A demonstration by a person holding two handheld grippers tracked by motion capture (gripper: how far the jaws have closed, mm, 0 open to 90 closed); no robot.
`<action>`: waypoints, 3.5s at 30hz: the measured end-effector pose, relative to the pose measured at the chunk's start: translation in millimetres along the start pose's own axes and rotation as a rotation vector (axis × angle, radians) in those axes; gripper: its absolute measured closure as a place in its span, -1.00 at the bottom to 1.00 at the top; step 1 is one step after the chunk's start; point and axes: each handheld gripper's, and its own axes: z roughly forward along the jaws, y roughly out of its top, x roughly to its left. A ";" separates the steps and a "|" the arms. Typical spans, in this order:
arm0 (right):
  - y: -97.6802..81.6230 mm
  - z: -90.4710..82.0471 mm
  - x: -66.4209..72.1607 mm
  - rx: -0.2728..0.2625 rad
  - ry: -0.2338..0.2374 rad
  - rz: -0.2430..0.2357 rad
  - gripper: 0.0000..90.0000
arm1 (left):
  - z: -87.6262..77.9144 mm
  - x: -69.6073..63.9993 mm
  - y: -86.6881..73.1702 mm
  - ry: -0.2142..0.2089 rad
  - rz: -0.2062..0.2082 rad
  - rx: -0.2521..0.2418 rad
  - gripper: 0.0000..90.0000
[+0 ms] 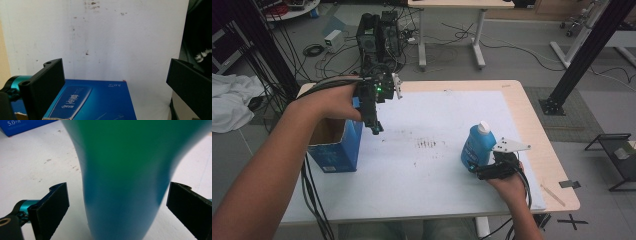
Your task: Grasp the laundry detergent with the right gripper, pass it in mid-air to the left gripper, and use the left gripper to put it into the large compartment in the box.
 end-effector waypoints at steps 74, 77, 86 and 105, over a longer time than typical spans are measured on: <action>22.8 -2.6 10.0 -0.097 0.065 -0.066 0.01 | 8.9 -7.6 7.4 -0.014 0.036 0.002 -0.96; 32.0 -4.9 13.4 -0.086 0.099 -0.085 0.01 | 7.4 -12.2 8.3 -0.019 0.041 -0.004 -0.96; 67.6 1.2 26.4 -0.097 0.226 -0.225 0.01 | 3.6 -29.3 19.0 -0.028 0.093 -0.001 -0.96; 80.9 49.3 57.5 -0.059 0.525 -0.354 0.00 | 7.2 -51.5 48.6 -0.067 0.171 -0.002 -0.96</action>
